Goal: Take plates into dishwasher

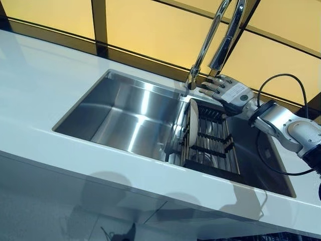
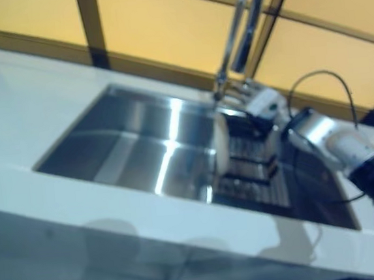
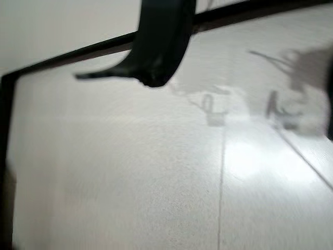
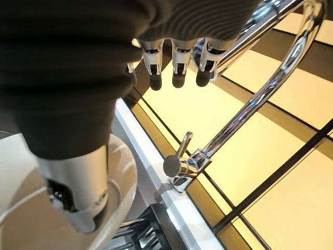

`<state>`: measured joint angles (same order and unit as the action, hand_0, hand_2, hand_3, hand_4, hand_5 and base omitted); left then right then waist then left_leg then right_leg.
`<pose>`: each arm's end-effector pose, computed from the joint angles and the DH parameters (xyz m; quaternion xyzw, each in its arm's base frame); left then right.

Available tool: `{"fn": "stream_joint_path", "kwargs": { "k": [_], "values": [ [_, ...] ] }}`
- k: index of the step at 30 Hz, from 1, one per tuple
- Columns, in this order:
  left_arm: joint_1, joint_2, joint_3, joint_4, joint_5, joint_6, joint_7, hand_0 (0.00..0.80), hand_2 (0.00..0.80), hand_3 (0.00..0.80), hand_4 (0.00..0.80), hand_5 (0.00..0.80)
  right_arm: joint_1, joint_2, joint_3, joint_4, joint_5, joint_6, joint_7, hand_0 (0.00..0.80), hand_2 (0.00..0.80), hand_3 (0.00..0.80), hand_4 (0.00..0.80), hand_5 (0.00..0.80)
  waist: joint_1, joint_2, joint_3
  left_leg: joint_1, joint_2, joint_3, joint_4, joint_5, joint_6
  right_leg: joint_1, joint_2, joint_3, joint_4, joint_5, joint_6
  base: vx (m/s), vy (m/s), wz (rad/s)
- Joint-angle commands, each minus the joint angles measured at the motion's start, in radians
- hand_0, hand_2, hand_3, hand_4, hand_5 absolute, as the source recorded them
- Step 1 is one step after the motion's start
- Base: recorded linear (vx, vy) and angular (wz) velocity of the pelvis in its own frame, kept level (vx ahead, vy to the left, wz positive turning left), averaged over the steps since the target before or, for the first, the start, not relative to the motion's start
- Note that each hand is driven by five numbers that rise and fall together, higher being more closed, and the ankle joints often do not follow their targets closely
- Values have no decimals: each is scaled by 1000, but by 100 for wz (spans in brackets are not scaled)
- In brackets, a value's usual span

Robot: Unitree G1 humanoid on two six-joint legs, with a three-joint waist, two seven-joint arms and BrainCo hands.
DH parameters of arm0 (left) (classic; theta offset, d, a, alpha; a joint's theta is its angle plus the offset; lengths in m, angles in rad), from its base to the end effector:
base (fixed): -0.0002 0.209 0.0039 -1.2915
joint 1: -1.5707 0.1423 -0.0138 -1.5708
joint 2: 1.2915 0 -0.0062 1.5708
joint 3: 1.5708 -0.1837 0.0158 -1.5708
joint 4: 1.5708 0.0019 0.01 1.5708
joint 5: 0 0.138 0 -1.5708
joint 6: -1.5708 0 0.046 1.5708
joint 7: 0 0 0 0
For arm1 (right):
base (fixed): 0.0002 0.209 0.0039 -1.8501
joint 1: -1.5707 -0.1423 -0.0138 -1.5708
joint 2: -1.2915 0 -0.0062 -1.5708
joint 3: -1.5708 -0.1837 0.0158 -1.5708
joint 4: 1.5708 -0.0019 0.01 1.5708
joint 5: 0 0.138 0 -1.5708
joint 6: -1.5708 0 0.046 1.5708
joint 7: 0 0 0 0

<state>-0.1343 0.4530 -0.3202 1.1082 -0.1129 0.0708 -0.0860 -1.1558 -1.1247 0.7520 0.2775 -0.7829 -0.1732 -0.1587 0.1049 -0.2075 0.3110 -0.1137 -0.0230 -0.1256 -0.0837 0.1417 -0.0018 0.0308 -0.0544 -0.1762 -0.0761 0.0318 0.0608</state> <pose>0.1343 0.2742 -0.0783 0.2105 0.5180 -0.0132 0.8290 0.3032 -0.2222 0.2912 -0.8374 -0.3241 -0.0144 0.4398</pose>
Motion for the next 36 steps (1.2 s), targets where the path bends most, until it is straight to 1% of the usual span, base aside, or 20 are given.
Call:
{"fn": "stream_joint_path", "kwargs": {
  "k": [1, 23, 33, 36],
  "values": [
    [-10, 25, 6, -20, -12, -21, 7, 0, 0, 0, 0, 0, -84, 4, -21, -17, 30, 50, -5, 0, 0, 0, 0, 0, 43, 8, -6, 76, 8, 48, -2, -143, 46, -88, -37, -8, 78, 43, 96, 0, 0, 0],
    [-9, 17, 14, -22, -28, -28, 11, 0, 0, 0, 0, 0, -104, 37, -9, -18, 8, 66, 20, 0, 0, 0, 0, 0, 58, -3, 14, 64, 9, 37, -4, -135, 38, -83, -35, -27, 64, 43, 92, -2, 1, 3],
    [-5, 18, 24, -24, -38, -38, 9, 0, 0, 0, 0, 0, -84, 42, -4, -25, -35, 36, 69, 0, 0, 0, 0, 0, 62, -9, 16, 64, 9, 34, -4, -134, 37, -80, -34, -28, 63, 43, 91, 0, 1, 1],
    [-8, 18, 22, -20, -52, -45, 11, 0, 0, 0, 0, 0, -90, 49, 15, -21, -66, 28, 81, 0, 0, 0, 0, 0, 65, -10, 23, 60, 10, 34, -4, -131, 36, -82, -34, -30, 62, 45, 90, 0, 0, 0]
  ]
}}
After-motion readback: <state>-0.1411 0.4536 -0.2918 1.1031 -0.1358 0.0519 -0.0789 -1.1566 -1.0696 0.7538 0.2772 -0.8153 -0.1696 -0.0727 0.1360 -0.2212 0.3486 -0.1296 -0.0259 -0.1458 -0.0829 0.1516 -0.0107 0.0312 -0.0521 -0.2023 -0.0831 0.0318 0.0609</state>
